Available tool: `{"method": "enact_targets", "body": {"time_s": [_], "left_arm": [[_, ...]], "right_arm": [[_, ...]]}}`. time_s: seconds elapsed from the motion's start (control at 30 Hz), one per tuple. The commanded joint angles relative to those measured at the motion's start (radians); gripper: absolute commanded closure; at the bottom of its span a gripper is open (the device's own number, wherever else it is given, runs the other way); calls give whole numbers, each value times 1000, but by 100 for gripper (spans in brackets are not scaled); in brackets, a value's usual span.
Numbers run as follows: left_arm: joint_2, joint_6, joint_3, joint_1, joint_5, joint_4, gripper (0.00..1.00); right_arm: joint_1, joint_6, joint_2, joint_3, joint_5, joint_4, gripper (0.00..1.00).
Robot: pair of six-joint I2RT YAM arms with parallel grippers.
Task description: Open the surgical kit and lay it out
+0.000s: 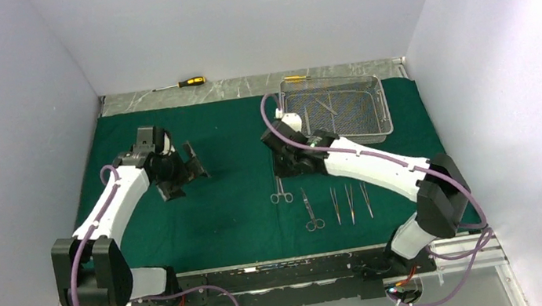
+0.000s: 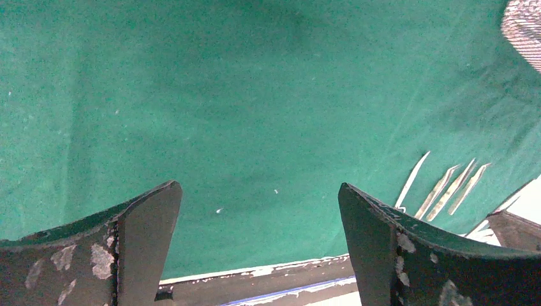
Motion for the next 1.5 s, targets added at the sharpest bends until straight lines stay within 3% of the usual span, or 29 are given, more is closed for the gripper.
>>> {"method": "enact_targets", "body": {"time_s": [0.0, 0.2, 1.0, 1.1, 1.23, 1.47], "left_arm": [[-69, -43, -46, 4, -24, 11, 1], [-113, -23, -59, 4, -43, -30, 1], [-137, 15, -71, 4, -44, -54, 1], [-132, 16, -63, 4, -46, -57, 1], [-126, 20, -51, 4, -54, -64, 1], [-108, 29, -14, 4, -71, -78, 1]], "right_arm": [[36, 105, 19, -64, -10, 60, 98], [48, 127, 86, -113, -85, 110, 99], [66, 190, 288, -84, -213, -9, 96], [66, 183, 309, -66, -220, -15, 90], [66, 174, 312, -33, -225, -30, 74], [42, 137, 239, 80, -89, -162, 58]]}}
